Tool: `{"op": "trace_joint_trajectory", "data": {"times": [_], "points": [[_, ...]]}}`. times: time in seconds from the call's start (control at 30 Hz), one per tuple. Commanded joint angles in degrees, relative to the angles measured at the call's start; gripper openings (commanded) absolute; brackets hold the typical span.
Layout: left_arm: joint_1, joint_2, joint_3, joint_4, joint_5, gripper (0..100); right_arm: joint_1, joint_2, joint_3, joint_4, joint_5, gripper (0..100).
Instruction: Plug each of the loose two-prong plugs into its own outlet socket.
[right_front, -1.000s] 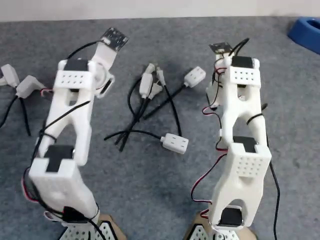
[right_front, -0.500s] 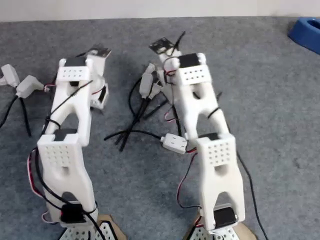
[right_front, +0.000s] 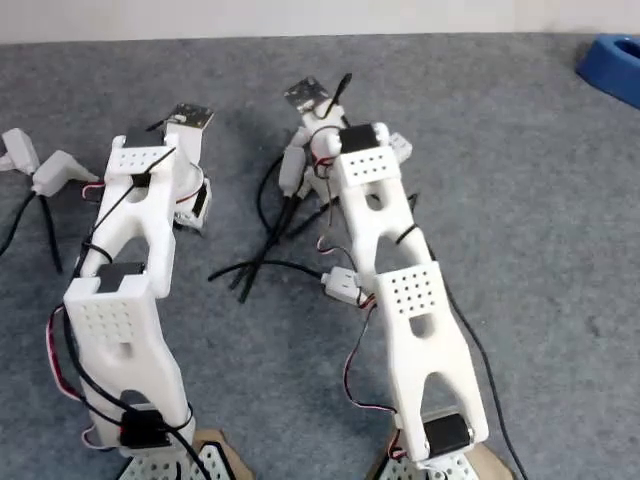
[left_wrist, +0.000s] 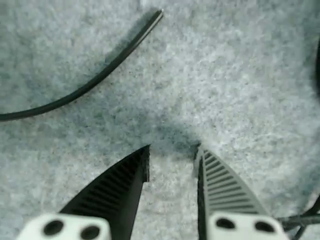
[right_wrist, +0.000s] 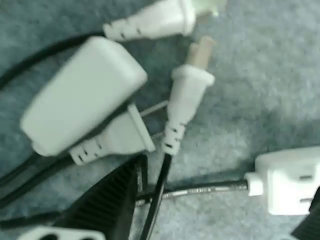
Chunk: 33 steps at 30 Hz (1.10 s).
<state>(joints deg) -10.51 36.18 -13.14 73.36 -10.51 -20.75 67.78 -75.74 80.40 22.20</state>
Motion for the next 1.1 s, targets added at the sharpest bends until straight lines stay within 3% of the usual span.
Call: {"op": "trace_joint_trajectory", "data": {"times": [0.0, 0.5, 0.8, 1.07], "points": [[-0.48, -1.10, 2.15, -2.73, 0.35, 16, -1.36, -0.84, -5.49, -1.63, -0.79, 47.5], [-0.48, -1.10, 2.42, -2.73, 0.26, 16, -2.68, -0.48, 3.21, -8.75, -4.75, 46.8], [-0.48, -1.10, 2.51, -2.73, 0.26, 16, -2.86, -0.57, 3.91, -4.44, -5.10, 20.7], [-0.57, -0.92, 2.51, -2.73, 0.26, 16, -2.68, -0.57, 4.35, -3.91, -5.01, 18.1]]}}
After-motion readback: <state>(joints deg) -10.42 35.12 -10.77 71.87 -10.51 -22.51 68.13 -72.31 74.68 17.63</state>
